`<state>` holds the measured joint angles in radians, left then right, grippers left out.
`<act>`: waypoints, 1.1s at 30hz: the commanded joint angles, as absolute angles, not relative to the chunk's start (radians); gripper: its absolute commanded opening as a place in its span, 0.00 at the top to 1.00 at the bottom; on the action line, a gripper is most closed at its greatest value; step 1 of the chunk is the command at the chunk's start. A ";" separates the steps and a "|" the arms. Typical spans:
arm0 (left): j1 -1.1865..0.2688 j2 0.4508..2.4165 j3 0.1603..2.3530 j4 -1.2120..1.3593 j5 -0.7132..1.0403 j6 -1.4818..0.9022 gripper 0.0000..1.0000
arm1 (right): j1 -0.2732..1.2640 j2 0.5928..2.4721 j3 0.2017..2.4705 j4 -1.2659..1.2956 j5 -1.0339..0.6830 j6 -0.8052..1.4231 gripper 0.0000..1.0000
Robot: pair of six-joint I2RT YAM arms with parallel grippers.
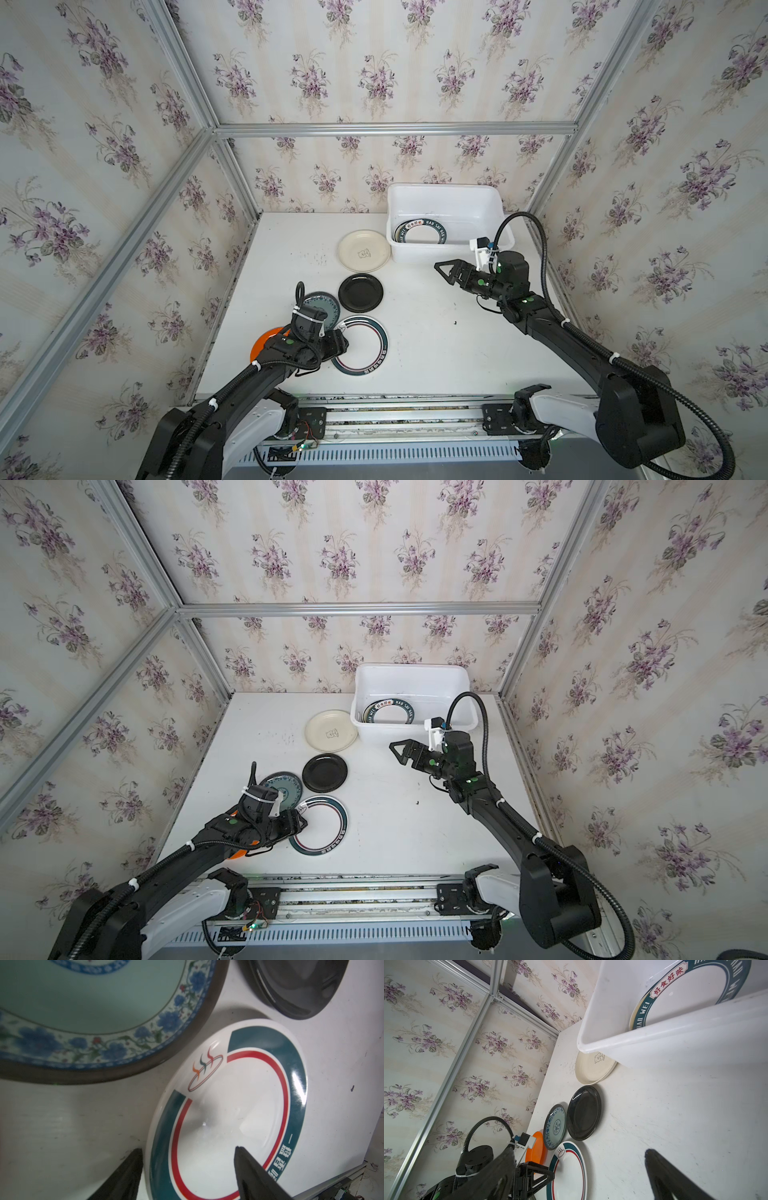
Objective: Place the plates into the plastic bin on the countertop
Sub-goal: 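Close the left gripper on the red-green-striped white plate's rim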
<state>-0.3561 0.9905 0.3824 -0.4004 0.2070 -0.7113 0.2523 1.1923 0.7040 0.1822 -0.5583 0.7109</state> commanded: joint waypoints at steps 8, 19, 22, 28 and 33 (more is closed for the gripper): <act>-0.356 1.033 0.360 -0.322 0.197 -0.721 0.44 | 0.253 1.186 0.693 0.182 -0.496 0.701 0.01; -0.364 1.133 0.371 -0.230 0.272 -0.710 0.66 | 0.253 1.207 0.669 0.210 -0.502 0.714 0.02; -0.371 1.143 0.378 -0.226 0.263 -0.707 0.73 | 0.253 1.208 0.667 0.204 -0.500 0.715 0.02; -0.382 1.139 0.384 -0.206 0.241 -0.720 0.74 | 0.252 1.228 0.666 0.198 -0.501 0.709 0.02; -0.385 1.146 0.417 -0.206 0.261 -0.707 0.83 | 0.252 1.259 0.651 0.246 -0.525 0.730 0.02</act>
<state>-0.3828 1.1454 0.4023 -0.2131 0.2577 -0.7109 0.2516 1.2484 0.6563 0.1795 -0.5034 0.7185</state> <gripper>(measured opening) 0.172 0.981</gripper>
